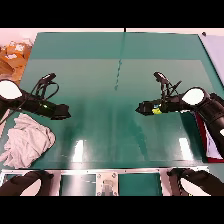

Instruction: Fold the shirts.

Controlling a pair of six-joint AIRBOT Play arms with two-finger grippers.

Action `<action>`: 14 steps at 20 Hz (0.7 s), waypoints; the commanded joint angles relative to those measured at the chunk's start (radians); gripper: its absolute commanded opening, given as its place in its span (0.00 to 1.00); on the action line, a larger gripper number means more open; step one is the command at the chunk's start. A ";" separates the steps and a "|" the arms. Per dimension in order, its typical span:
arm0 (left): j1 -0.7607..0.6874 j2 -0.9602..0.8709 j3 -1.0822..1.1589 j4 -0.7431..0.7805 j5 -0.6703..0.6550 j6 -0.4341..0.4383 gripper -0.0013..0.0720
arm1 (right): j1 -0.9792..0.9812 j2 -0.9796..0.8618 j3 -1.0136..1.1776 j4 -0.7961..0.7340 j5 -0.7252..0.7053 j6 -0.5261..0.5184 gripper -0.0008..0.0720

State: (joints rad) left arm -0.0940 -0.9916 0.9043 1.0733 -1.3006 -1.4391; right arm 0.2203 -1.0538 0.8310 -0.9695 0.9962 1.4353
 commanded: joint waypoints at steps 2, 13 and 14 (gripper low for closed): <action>0.000 0.000 -0.001 0.080 0.003 -0.002 0.04 | 0.001 0.000 0.000 0.000 -0.001 0.000 0.03; 0.185 0.000 -0.268 0.827 -0.022 -0.341 1.00 | 0.001 0.000 0.000 0.000 -0.001 0.000 0.03; 0.229 0.000 -0.293 0.824 -0.018 -0.341 1.00 | 0.001 0.000 0.000 0.000 -0.001 0.000 0.03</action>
State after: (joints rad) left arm 0.0341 -0.9916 0.7017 1.8046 -1.3178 -1.7290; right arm 0.2207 -1.0538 0.8310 -0.9699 0.9947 1.4353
